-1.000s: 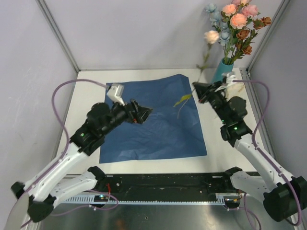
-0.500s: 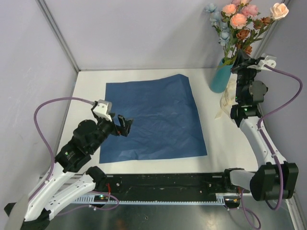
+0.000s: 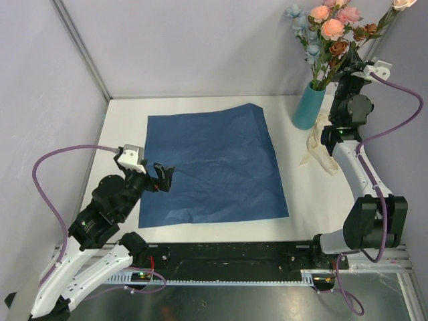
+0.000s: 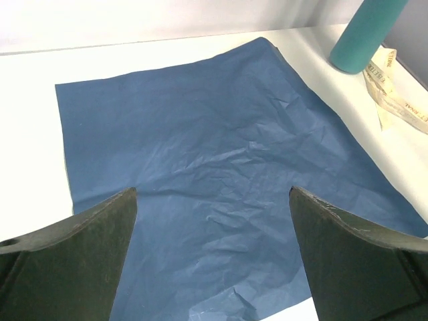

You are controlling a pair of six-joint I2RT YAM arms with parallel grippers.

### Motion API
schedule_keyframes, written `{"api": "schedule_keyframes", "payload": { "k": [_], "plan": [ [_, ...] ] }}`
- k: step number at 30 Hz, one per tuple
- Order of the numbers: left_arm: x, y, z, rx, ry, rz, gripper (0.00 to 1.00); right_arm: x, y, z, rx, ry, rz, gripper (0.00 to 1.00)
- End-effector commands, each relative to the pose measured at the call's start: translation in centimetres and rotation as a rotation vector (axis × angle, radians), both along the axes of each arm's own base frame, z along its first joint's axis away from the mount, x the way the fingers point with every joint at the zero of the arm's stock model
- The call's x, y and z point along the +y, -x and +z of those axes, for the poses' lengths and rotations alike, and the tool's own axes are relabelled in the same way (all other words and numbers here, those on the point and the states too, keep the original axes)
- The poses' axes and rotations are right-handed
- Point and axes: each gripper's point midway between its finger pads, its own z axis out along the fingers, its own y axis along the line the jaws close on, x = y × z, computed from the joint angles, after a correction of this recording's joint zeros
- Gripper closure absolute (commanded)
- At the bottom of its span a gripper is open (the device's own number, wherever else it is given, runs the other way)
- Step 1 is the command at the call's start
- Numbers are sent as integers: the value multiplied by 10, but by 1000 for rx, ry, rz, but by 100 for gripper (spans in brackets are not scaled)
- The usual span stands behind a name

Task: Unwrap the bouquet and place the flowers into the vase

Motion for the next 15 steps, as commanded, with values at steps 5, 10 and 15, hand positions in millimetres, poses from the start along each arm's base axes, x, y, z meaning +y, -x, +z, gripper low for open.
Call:
{"api": "schedule_keyframes", "payload": {
  "k": [5,10,15],
  "plan": [
    [13,-5,2,-26,-19,65,0,-15,-9,32,-91,-17,-59,100],
    [15,-5,2,-27,-16,74,0,-29,-24,20,-53,-58,-78,100],
    [13,-6,1,-21,-21,69,0,-38,-43,-5,15,-81,-86,100]
  ]
}}
